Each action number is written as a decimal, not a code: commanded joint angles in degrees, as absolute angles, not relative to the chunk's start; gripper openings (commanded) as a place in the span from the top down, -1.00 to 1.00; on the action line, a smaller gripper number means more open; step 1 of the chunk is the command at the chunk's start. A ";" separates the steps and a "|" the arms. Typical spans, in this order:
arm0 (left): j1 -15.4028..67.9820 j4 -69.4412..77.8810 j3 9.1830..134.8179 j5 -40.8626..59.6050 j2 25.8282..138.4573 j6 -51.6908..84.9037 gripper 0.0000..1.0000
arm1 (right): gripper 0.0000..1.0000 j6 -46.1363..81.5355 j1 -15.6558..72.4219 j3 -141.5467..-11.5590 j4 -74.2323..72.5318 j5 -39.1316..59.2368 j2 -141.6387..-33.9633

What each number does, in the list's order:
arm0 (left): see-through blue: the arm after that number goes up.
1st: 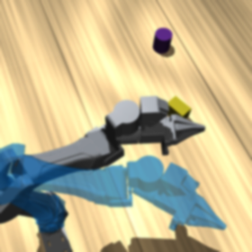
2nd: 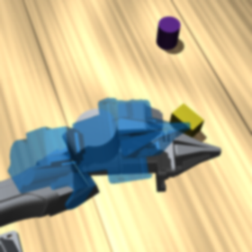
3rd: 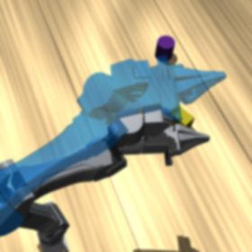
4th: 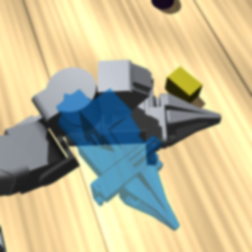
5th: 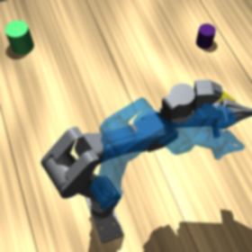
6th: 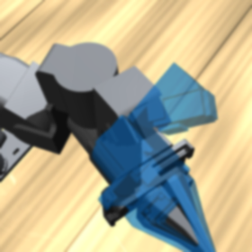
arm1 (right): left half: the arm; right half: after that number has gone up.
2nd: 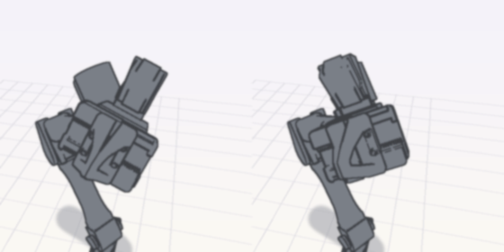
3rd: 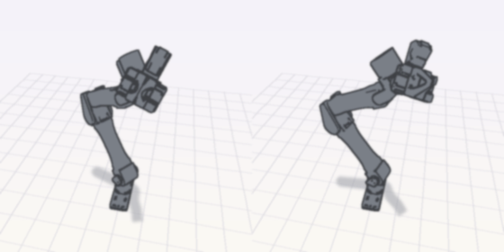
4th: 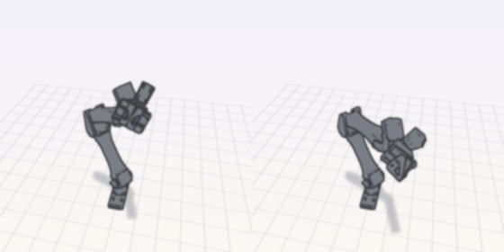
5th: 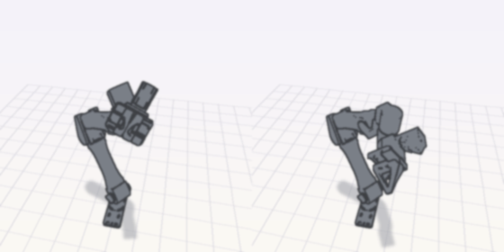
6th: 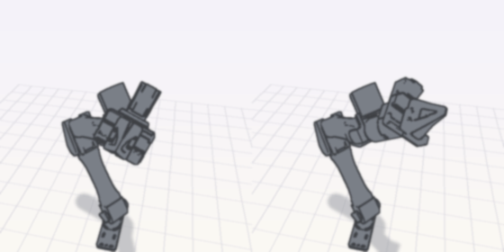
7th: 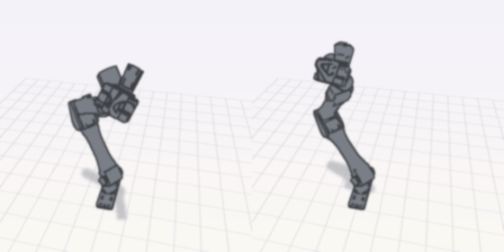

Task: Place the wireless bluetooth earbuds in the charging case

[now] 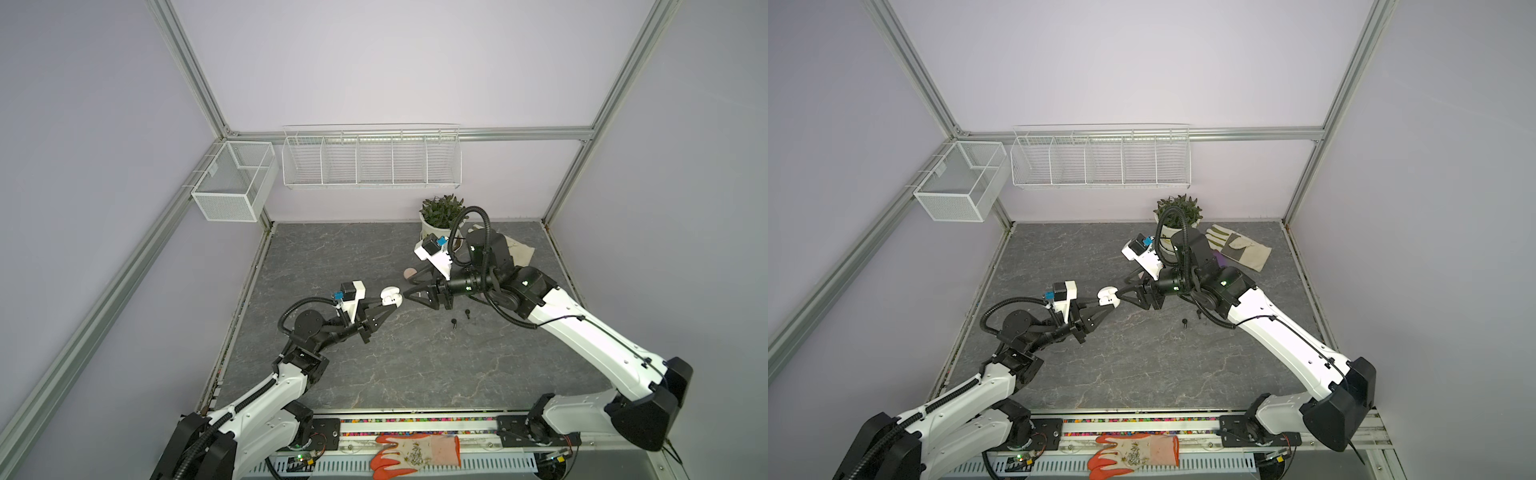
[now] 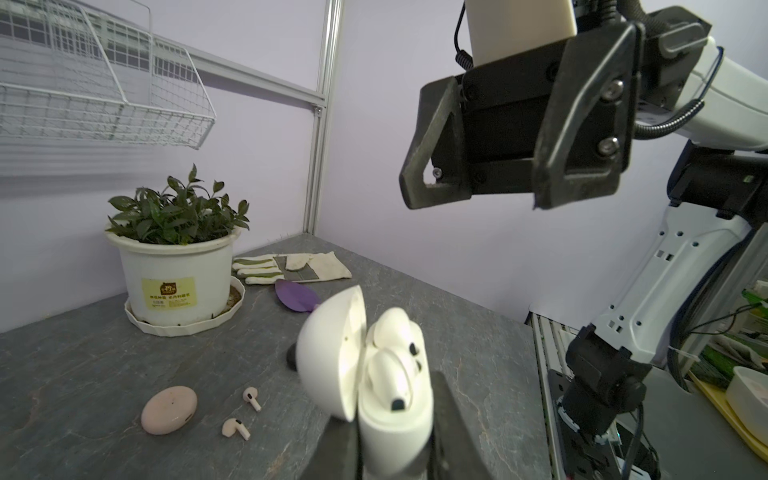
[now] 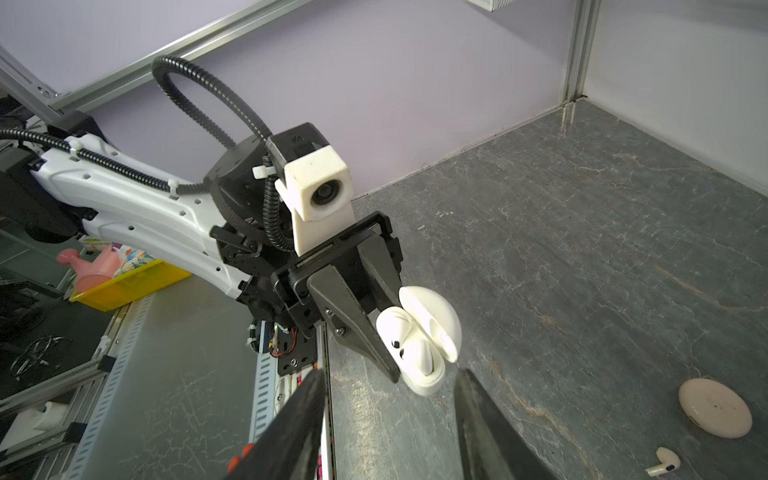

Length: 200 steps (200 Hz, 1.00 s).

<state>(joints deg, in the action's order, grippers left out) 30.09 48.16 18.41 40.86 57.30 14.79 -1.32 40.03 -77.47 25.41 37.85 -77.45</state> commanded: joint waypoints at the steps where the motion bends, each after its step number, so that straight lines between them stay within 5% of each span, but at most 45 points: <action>1: 30.66 49.13 21.50 47.17 59.70 12.69 1.00 | -0.07 -5.78 37.39 -78.80 30.82 44.70 -78.46; 63: 31.02 48.92 24.36 54.53 64.92 9.50 1.00 | -0.22 -3.15 34.55 -76.29 31.46 47.51 -78.51; 200: 31.73 47.91 24.87 56.30 66.38 8.11 1.00 | -0.19 -0.11 35.41 -78.22 34.12 58.96 -87.32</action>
<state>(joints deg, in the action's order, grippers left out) 31.53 47.90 22.72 55.46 66.30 9.23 1.08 34.68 -77.97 33.21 56.01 -87.11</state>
